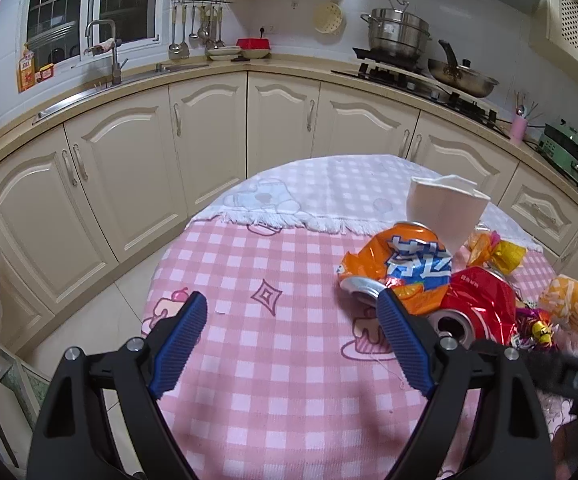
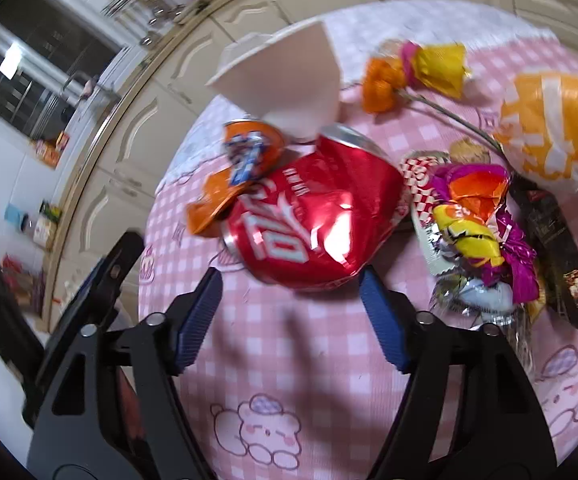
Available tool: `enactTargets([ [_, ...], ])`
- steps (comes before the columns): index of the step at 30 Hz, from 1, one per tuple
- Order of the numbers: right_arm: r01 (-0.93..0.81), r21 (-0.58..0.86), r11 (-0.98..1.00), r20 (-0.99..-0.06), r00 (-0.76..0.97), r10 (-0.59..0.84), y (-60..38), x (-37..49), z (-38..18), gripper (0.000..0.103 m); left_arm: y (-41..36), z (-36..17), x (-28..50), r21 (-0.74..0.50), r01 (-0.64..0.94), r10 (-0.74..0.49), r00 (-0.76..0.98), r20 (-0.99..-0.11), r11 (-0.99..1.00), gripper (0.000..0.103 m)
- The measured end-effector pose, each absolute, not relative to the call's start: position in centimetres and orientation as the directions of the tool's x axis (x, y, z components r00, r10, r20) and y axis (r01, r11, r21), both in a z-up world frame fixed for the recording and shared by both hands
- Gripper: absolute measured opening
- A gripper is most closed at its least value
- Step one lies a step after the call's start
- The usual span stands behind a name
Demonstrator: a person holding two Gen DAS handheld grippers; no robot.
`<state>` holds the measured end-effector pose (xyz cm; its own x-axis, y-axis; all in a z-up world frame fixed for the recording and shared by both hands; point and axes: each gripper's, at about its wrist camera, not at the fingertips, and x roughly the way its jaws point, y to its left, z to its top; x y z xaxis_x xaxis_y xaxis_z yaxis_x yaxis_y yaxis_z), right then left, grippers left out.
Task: Collect trash
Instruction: 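Grasp the crushed orange can with the left tool while the right tool grasps the red can, then carry both crushed cans over the light blue bin with both tools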
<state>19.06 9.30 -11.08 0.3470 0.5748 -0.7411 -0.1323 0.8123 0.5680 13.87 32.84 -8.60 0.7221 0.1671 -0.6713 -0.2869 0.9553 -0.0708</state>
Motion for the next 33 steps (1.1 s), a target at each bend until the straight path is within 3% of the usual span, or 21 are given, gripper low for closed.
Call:
enactTargets([
  [5, -0.102, 0.619, 0.779, -0.697, 0.387, 0.604, 8.7, 20.3, -10.6, 0.069, 32.2, -8.6, 14.0, -0.057, -0.258, 0.154, 0.724, -0.672, 0.964, 0.085],
  [12, -0.081, 0.727, 0.682, -0.616, 0.364, 0.699, 8.5, 22.0, -11.6, 0.038, 30.8, -8.5, 14.5, -0.039, -0.218, 0.134, 0.721, -0.68, 0.975, 0.085],
  [15, -0.126, 0.713, 0.69, -0.609, 0.377, 0.698, 9.0, 22.0, -10.8, 0.031, 30.5, -8.6, 14.7, -0.037, -0.222, 0.136, 0.713, -0.688, 0.974, 0.085],
  [25, -0.233, 0.631, 0.74, -0.555, 0.531, 0.64, 7.3, 20.5, -6.7, 0.025, 28.2, -7.8, 15.8, -0.02, -0.17, 0.11, 0.718, -0.687, 0.985, 0.085],
  [33, -0.198, 0.562, 0.803, -0.52, 0.671, 0.529, 3.3, 19.1, -4.5, 0.025, 24.6, -8.4, 18.1, 0.066, -0.047, 0.08, 0.69, -0.72, 0.997, 0.085],
])
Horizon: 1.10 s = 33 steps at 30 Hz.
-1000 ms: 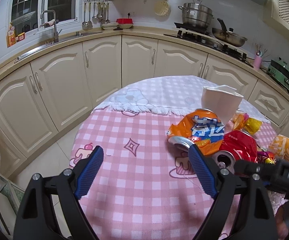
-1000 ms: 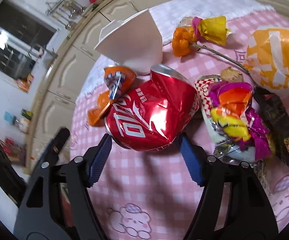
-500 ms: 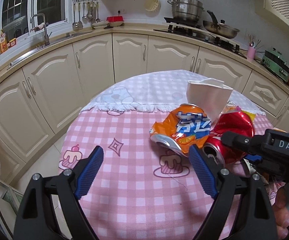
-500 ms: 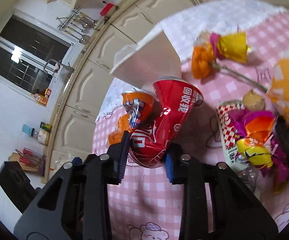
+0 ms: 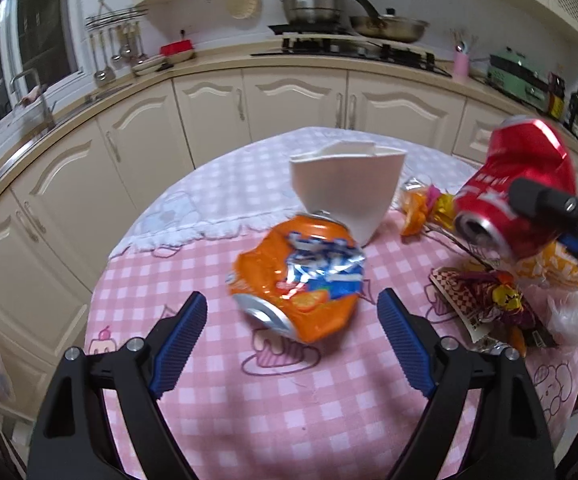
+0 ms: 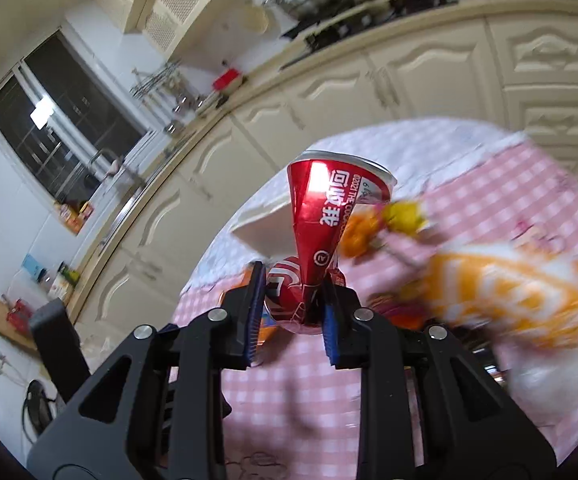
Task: Collect trash
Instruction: 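Carry both crushed cans over the light blue bin with both tools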
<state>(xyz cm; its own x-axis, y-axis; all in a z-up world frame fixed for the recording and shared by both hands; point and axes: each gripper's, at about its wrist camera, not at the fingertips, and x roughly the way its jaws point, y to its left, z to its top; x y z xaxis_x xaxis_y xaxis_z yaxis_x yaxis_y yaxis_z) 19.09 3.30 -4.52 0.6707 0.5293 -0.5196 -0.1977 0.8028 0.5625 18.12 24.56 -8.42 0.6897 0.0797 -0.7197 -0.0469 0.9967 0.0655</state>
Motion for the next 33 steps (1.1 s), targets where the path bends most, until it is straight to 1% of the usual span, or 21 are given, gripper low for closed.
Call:
enactTargets([
  [5, -0.156, 0.55, 0.821, -0.508, 0.718, 0.477, 0.4, 18.9, -4.0, 0.025, 23.9, -9.2, 19.7, 0.114, -0.059, 0.124, 0.669, -0.733, 0.992, 0.085],
  [8, -0.135, 0.551, 0.823, -0.504, 0.732, 0.458, -1.1, 18.8, -4.1, 0.025, 22.9, -10.0, 20.7, 0.134, -0.023, 0.117, 0.648, -0.752, 0.991, 0.085],
  [9, -0.129, 0.554, 0.823, -0.503, 0.735, 0.454, -1.5, 18.8, -4.2, 0.025, 22.7, -10.6, 21.3, 0.156, -0.03, 0.14, 0.625, -0.768, 0.987, 0.085],
  [11, -0.123, 0.553, 0.824, -0.504, 0.739, 0.448, -2.1, 18.7, -4.2, 0.025, 22.3, -11.7, 22.3, 0.256, -0.092, 0.261, 0.581, -0.771, 0.962, 0.085],
  [12, -0.118, 0.555, 0.823, -0.504, 0.74, 0.446, -2.3, 18.8, -4.4, 0.025, 22.2, -12.2, 22.6, 0.294, -0.108, 0.302, 0.568, -0.765, 0.95, 0.085],
  [14, -0.115, 0.56, 0.82, -0.503, 0.739, 0.448, -2.7, 18.8, -4.5, 0.025, 22.0, -12.7, 22.9, 0.318, -0.113, 0.325, 0.559, -0.763, 0.941, 0.085],
  [15, -0.112, 0.561, 0.82, -0.506, 0.738, 0.447, -2.9, 18.8, -4.6, 0.025, 22.0, -12.8, 22.9, 0.307, -0.107, 0.312, 0.562, -0.766, 0.946, 0.083],
  [16, -0.109, 0.562, 0.82, -0.508, 0.737, 0.445, -2.9, 18.9, -4.7, 0.025, 22.1, -12.7, 22.8, 0.291, -0.11, 0.3, 0.568, -0.766, 0.95, 0.076],
  [17, -0.107, 0.562, 0.82, -0.508, 0.737, 0.445, -3.1, 18.8, -4.8, 0.025, 22.4, -12.5, 22.7, 0.268, -0.121, 0.287, 0.572, -0.769, 0.956, 0.063],
  [20, -0.111, 0.561, 0.82, -0.507, 0.737, 0.447, -3.3, 18.8, -4.9, 0.025, 23.4, -11.9, 22.3, 0.185, -0.131, 0.226, 0.597, -0.77, 0.974, 0.062],
  [23, -0.126, 0.561, 0.818, -0.505, 0.731, 0.459, -3.4, 18.8, -5.1, 0.025, 24.1, -11.2, 21.9, 0.154, -0.144, 0.211, 0.623, -0.754, 0.977, 0.061],
  [26, -0.138, 0.563, 0.815, -0.506, 0.721, 0.473, -3.3, 18.9, -5.3, 0.025, 24.6, -11.0, 21.5, 0.099, -0.139, 0.165, 0.632, -0.757, 0.985, 0.061],
  [33, -0.158, 0.562, 0.812, -0.503, 0.715, 0.486, -3.2, 18.8, -4.8, 0.025, 25.4, -10.0, 20.4, 0.023, -0.148, 0.116, 0.658, -0.744, 0.989, 0.061],
])
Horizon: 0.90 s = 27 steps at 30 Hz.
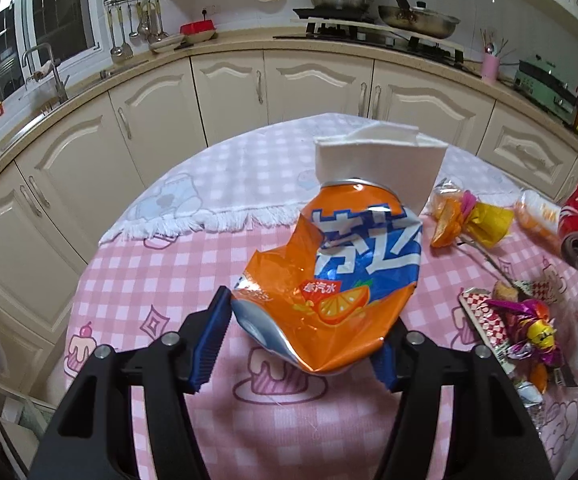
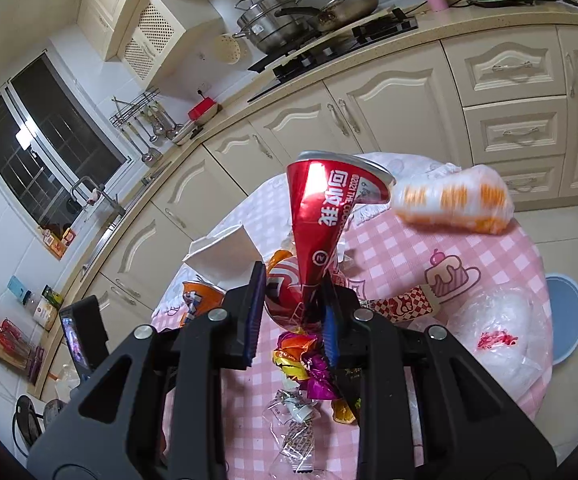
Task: Collect trash
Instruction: 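Carry both crushed cans over the light blue bin with both tools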
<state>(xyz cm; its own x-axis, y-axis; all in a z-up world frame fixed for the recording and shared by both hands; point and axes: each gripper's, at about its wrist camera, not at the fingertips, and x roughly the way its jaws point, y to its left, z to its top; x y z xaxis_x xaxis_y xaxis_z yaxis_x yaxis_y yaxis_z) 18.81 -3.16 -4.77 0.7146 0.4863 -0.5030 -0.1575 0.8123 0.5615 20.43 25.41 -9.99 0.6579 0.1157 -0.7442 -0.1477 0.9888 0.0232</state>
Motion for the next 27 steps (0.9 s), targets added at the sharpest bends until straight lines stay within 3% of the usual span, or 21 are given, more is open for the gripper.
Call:
enactTargets([
  [15, -0.199, 0.547, 0.813, -0.46, 0.74, 0.491, -4.6, 14.9, -2.5, 0.025, 22.5, -6.2, 16.3, -0.039, -0.117, 0.063, 0.752, -0.656, 0.992, 0.061],
  [27, -0.099, 0.558, 0.824, -0.453, 0.795, 0.402, -13.3, 9.9, -2.5, 0.025, 12.5, -4.5, 14.3, -0.076, 0.036, -0.076, 0.778, -0.623, 0.996, 0.061],
])
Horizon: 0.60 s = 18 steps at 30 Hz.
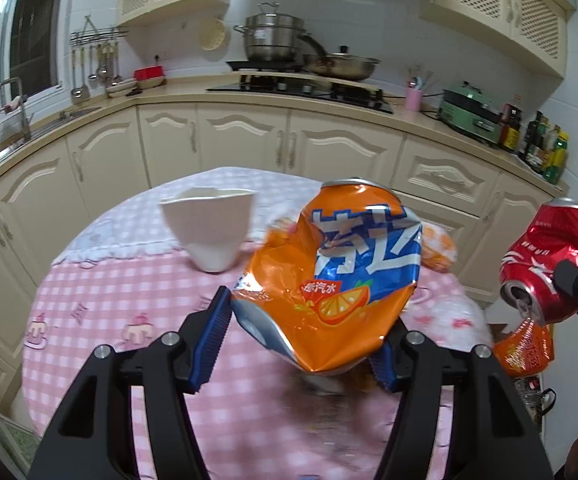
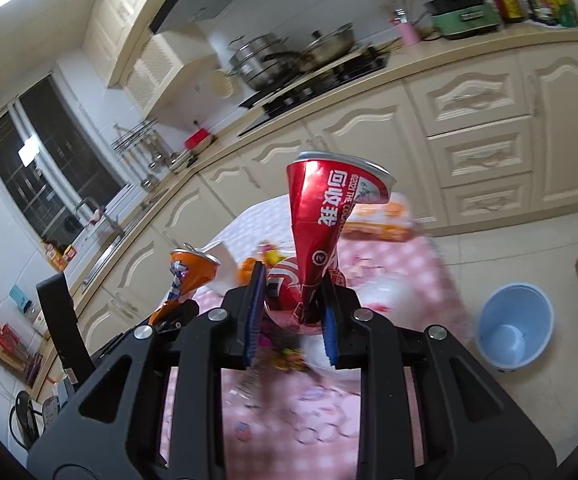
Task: Collect trash
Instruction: 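Carry both crushed cans over the light blue bin with both tools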
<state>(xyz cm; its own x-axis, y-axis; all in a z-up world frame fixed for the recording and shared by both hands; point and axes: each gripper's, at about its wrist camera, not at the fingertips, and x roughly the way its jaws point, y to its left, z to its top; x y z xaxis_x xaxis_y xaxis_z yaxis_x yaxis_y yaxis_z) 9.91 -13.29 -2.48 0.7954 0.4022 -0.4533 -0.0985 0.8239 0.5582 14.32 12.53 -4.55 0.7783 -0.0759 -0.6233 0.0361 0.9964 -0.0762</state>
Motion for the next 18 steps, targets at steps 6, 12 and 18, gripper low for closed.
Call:
enactTargets([
  [6, 0.009, 0.561, 0.828, -0.471, 0.826, 0.31, -19.3, 6.9, -3.5, 0.025, 5.6, -4.5, 13.4, -0.079, 0.163, -0.177, 0.762, -0.623, 0.983, 0.061],
  [12, 0.135, 0.566, 0.813, -0.503, 0.838, 0.211, -24.8, 4.6, -5.2, 0.025, -1.3, -5.2, 12.5, -0.08, 0.296, -0.278, 0.722, -0.633, 0.952, 0.061],
  [18, 0.257, 0.564, 0.785, -0.549, 0.827, 0.124, -29.9, 2.7, -7.3, 0.025, -7.8, -7.1, 12.1, -0.082, 0.413, -0.355, 0.645, -0.677, 0.907, 0.061],
])
